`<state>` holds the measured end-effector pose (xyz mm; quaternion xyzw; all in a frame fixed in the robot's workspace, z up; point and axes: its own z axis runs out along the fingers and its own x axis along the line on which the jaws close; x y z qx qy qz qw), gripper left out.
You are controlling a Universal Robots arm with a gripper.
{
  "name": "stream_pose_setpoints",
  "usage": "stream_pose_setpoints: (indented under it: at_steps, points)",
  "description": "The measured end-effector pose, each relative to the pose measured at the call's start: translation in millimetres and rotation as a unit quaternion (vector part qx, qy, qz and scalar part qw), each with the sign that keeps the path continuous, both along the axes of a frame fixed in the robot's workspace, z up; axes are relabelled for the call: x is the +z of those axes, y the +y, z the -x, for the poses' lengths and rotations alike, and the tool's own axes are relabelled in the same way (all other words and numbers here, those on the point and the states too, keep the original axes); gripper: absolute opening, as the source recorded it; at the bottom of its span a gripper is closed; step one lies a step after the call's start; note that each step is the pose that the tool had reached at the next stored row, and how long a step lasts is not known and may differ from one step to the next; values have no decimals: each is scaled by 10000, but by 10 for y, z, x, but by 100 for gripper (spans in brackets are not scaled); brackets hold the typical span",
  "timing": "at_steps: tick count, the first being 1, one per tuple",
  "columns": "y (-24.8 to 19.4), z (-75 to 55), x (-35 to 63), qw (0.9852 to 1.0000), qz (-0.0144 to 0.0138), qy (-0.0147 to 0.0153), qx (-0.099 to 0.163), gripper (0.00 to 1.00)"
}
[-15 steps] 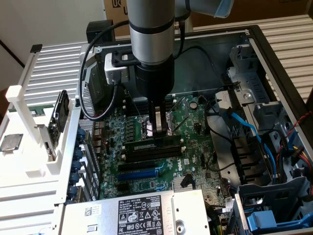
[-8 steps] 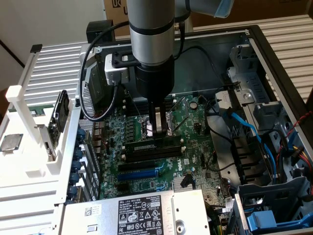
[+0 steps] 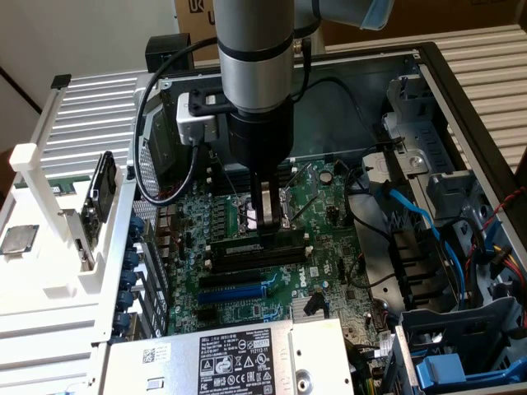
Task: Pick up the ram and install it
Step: 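Insert the ram into the slot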
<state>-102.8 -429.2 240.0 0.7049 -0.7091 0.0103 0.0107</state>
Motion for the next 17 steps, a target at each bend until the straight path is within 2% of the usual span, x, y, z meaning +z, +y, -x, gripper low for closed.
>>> stream_pose_setpoints:
  at_steps: [17]
  points:
    - [-1, 7, -9, 10000, 0, -1, -38, 13]
